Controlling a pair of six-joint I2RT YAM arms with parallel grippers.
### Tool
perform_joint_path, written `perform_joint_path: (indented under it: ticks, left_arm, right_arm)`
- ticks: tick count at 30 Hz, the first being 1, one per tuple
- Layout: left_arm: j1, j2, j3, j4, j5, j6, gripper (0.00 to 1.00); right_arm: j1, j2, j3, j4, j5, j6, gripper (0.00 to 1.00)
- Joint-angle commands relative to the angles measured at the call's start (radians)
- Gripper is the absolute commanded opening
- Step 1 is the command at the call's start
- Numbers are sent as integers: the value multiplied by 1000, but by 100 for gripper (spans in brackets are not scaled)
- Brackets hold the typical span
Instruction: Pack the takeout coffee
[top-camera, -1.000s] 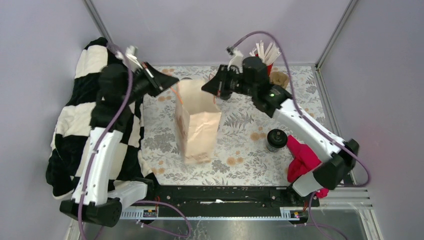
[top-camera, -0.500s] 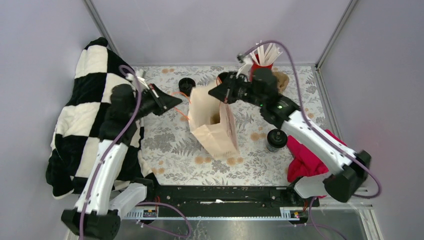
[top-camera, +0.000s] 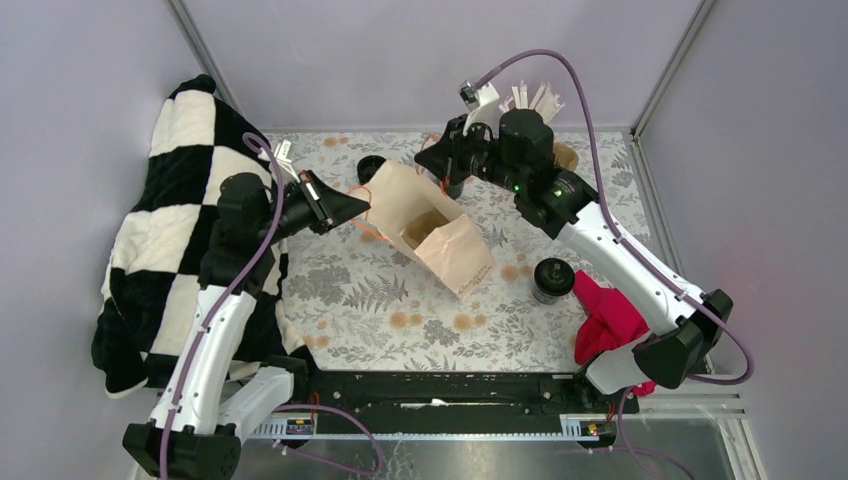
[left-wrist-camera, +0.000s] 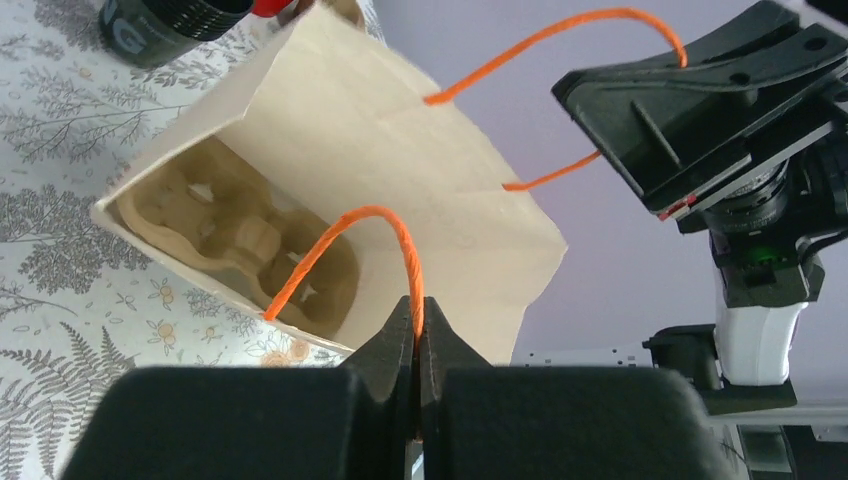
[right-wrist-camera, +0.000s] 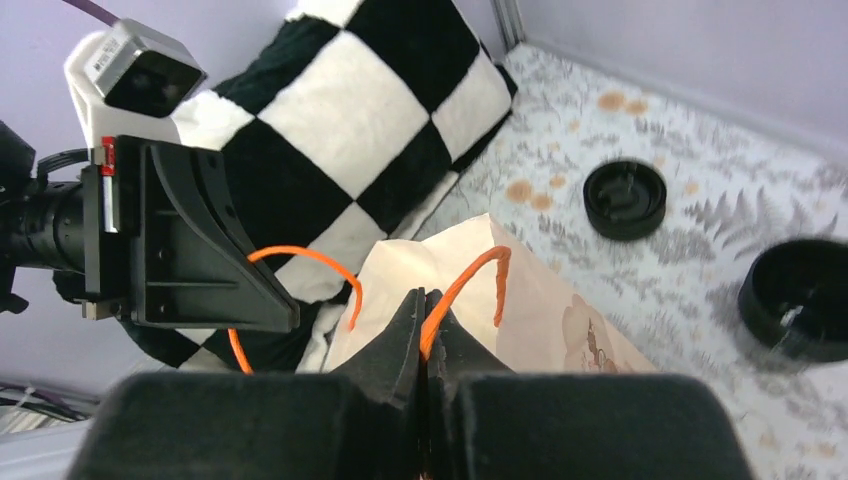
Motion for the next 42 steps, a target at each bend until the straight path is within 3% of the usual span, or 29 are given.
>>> perform_joint_path:
  ticks: [1, 5, 10, 17, 26, 33, 42]
  left_arm:
    - [2, -35, 7, 73, 41, 28, 0]
    - [1, -95, -116, 67, 72, 32, 0]
    - [-6, -199, -327, -96, 22, 87, 0]
    - [-62, -293, -534, -74, 13, 20, 0]
    - [-245, -297, -568, 83, -6, 0, 0]
    - [-374, -215, -519, 98, -36, 77, 0]
    - [-399, -210, -497, 117, -23, 123, 0]
  right_arm:
    - [3, -11, 31, 97, -79, -164, 0]
    - [2, 1, -7, 193, -187, -267, 0]
    - [2, 53, -50, 235, -396, -390, 0]
    - [-2, 118, -62, 40, -616, -717, 0]
    - [-18, 124, -80, -86, -703, -826, 0]
    - [-22, 136, -94, -99, -708, -787, 4]
    - [-44, 54, -207, -107, -651, -740, 6]
